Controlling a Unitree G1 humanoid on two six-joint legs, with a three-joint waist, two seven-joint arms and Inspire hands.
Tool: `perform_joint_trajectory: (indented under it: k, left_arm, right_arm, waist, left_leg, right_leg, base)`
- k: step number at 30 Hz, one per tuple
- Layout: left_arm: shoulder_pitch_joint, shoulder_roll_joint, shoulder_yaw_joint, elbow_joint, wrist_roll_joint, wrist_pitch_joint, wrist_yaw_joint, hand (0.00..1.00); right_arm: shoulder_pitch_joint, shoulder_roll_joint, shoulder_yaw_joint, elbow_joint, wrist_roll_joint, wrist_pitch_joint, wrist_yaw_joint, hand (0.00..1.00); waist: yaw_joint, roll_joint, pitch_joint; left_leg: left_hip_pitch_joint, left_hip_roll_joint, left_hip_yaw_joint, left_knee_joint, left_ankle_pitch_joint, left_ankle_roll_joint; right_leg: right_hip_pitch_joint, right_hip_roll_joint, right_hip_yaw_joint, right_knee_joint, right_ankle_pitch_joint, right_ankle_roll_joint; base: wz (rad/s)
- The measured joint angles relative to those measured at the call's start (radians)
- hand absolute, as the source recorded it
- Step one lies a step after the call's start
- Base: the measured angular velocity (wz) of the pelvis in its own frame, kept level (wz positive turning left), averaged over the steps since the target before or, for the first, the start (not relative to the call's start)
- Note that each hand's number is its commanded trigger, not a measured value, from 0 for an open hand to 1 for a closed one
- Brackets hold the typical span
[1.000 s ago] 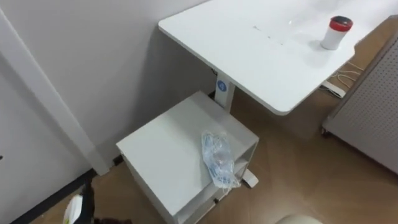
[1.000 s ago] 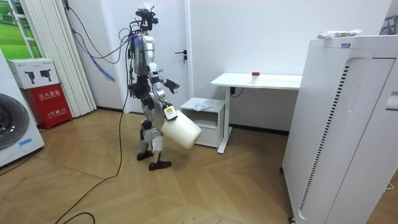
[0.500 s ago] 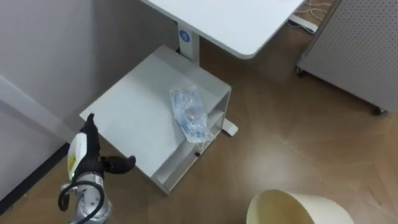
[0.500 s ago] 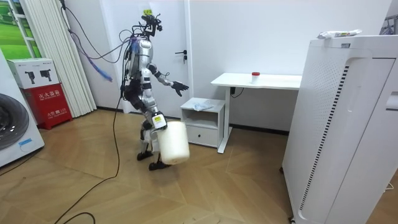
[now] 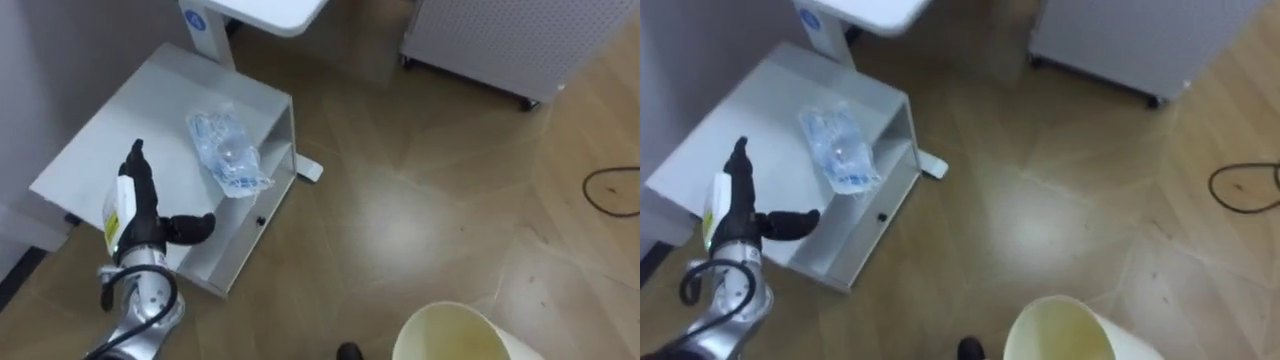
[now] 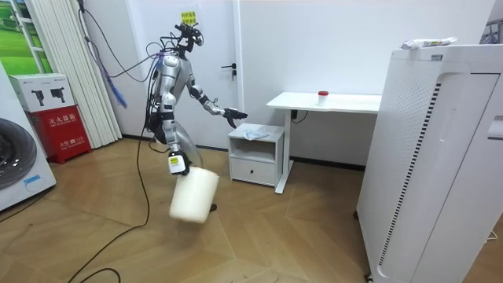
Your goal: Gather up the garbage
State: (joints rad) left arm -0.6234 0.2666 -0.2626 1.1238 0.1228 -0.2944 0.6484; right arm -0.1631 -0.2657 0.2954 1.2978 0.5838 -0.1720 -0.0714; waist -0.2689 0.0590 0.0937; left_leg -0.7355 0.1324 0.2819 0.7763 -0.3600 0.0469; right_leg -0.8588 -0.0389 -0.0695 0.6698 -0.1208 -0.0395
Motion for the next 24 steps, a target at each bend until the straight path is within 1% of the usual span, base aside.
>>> perform_joint_trajectory:
  k: [2,3,4,6,7,10,11,13,15,16,17,19,21,23,24]
  left_arm:
    - [-0.001,0.000,-0.001,0.007,0.000,-0.003,0.008,0.00]
    - [-0.002,0.000,-0.001,0.007,0.000,-0.003,0.011,0.00]
    - [-0.005,0.000,-0.003,0.007,0.003,-0.003,0.017,0.00]
    - [-0.016,0.001,-0.007,0.007,0.030,-0.003,0.032,0.00]
    - [-0.019,0.001,-0.009,0.008,0.038,-0.003,0.039,0.00]
    - [-0.044,0.003,-0.015,0.016,0.123,-0.003,0.049,0.00]
    - [-0.056,0.004,-0.017,0.021,0.159,-0.003,0.052,0.00]
    - [-0.070,0.006,-0.020,0.022,0.190,-0.002,0.070,0.00]
    - [-0.081,0.011,-0.039,0.023,0.200,0.004,0.087,0.00]
    - [-0.087,0.014,-0.048,0.023,0.206,0.006,0.093,0.00]
    - [-0.092,0.022,-0.067,0.023,0.211,0.008,0.100,0.00]
    - [-0.092,0.030,-0.076,0.029,0.245,0.019,0.114,0.00]
    - [-0.093,0.037,-0.086,0.037,0.290,0.033,0.129,0.00]
    - [-0.095,0.054,-0.125,0.048,0.347,0.049,0.133,0.00]
    - [-0.095,0.058,-0.137,0.050,0.358,0.053,0.134,0.00]
  right_arm:
    - [0.001,-0.001,0.023,0.000,0.001,0.000,0.001,1.00]
    - [0.001,-0.002,0.031,0.000,0.003,0.000,0.001,1.00]
    - [0.004,-0.002,0.038,0.000,0.001,0.002,0.002,1.00]
    - [0.007,-0.008,0.041,-0.001,0.001,0.009,0.012,1.00]
    - [0.007,-0.010,0.044,-0.001,-0.001,0.011,0.016,1.00]
    - [0.008,-0.016,0.078,0.000,-0.009,0.023,0.028,1.00]
    - [0.008,-0.016,0.085,-0.001,-0.010,0.037,0.032,1.00]
    - [0.007,-0.017,0.101,-0.002,-0.016,0.055,0.043,1.00]
    - [0.009,-0.018,0.121,-0.003,-0.030,0.068,0.055,1.00]
    - [0.014,-0.018,0.128,-0.006,-0.044,0.081,0.067,1.00]
    - [0.021,-0.018,0.135,-0.017,-0.058,0.094,0.076,1.00]
    - [0.022,-0.015,0.134,-0.024,-0.092,0.109,0.084,1.00]
    - [0.023,-0.018,0.135,-0.034,-0.107,0.108,0.093,1.00]
    - [0.027,-0.020,0.141,-0.061,-0.109,0.109,0.109,1.00]
    - [0.027,-0.019,0.146,-0.064,-0.109,0.108,0.114,1.00]
  waist:
    - [-0.001,-0.002,0.0015]
    - [-0.002,-0.002,0.0015]
    - [-0.004,-0.003,0.0017]
    - [-0.004,-0.003,0.0016]
    - [-0.004,-0.003,0.0016]
    - [-0.004,-0.004,0.0018]
    - [-0.004,-0.004,0.0017]
    - [-0.004,-0.004,0.0016]
    - [-0.005,-0.003,0.0013]
    - [-0.007,-0.003,0.0008]
    - [-0.015,-0.003,0.0007]
    - [-0.028,-0.003,0.0004]
    - [-0.037,-0.006,-0.0009]
    - [-0.043,-0.006,-0.0011]
    - [-0.045,-0.006,-0.0011]
  left_leg:
    - [-0.014,0.015,0.015,0.031,-0.017,-0.004]
    - [-0.021,0.019,0.016,0.040,-0.021,-0.005]
    - [-0.035,0.032,0.017,0.062,-0.031,-0.007]
    - [-0.076,0.045,0.016,0.119,-0.054,-0.008]
    - [-0.086,0.047,0.016,0.133,-0.060,-0.008]
    - [-0.137,0.048,0.006,0.188,-0.078,-0.011]
    - [-0.154,0.049,0.002,0.208,-0.084,-0.013]
    - [-0.181,0.053,-0.001,0.237,-0.094,-0.013]
    - [-0.210,0.059,-0.009,0.270,-0.104,-0.017]
    - [-0.234,0.064,-0.019,0.295,-0.111,-0.019]
    - [-0.256,0.063,-0.032,0.314,-0.113,-0.019]
    - [-0.285,0.063,-0.042,0.336,-0.114,-0.017]
    - [-0.307,0.064,-0.042,0.360,-0.120,-0.012]
    - [-0.337,0.067,-0.041,0.392,-0.128,-0.013]
    - [-0.342,0.068,-0.040,0.398,-0.129,-0.012]
  right_leg:
    - [-0.027,0.005,0.014,0.033,-0.011,-0.005]
    - [-0.035,0.006,0.014,0.042,-0.014,-0.007]
    - [-0.051,0.008,0.012,0.064,-0.023,-0.011]
    - [-0.095,0.010,0.009,0.117,-0.043,-0.020]
    - [-0.107,0.010,0.009,0.131,-0.048,-0.022]
    - [-0.163,0.004,0.009,0.196,-0.071,-0.027]
    - [-0.180,0.004,0.009,0.218,-0.078,-0.028]
    - [-0.209,0.004,0.011,0.248,-0.086,-0.030]
    - [-0.234,0.002,0.005,0.276,-0.096,-0.036]
    - [-0.251,-0.001,-0.006,0.295,-0.102,-0.041]
    - [-0.267,-0.005,-0.014,0.312,-0.108,-0.043]
    - [-0.289,-0.006,-0.017,0.332,-0.112,-0.043]
    - [-0.316,-0.011,-0.015,0.361,-0.117,-0.045]
    - [-0.350,-0.015,-0.014,0.392,-0.121,-0.050]
    - [-0.356,-0.015,-0.013,0.397,-0.122,-0.051]
  base:
    - [-0.21]
    - [-0.16]
    - [-0.09]
    - [-0.06]
    - [0.00]
    - [0.04]
    - [0.06]
    - [0.02]
    - [0.02]
    - [0.15]
    - [0.19]
    - [0.17]
    - [0.05]
    - [-0.04]
    - [0.00]
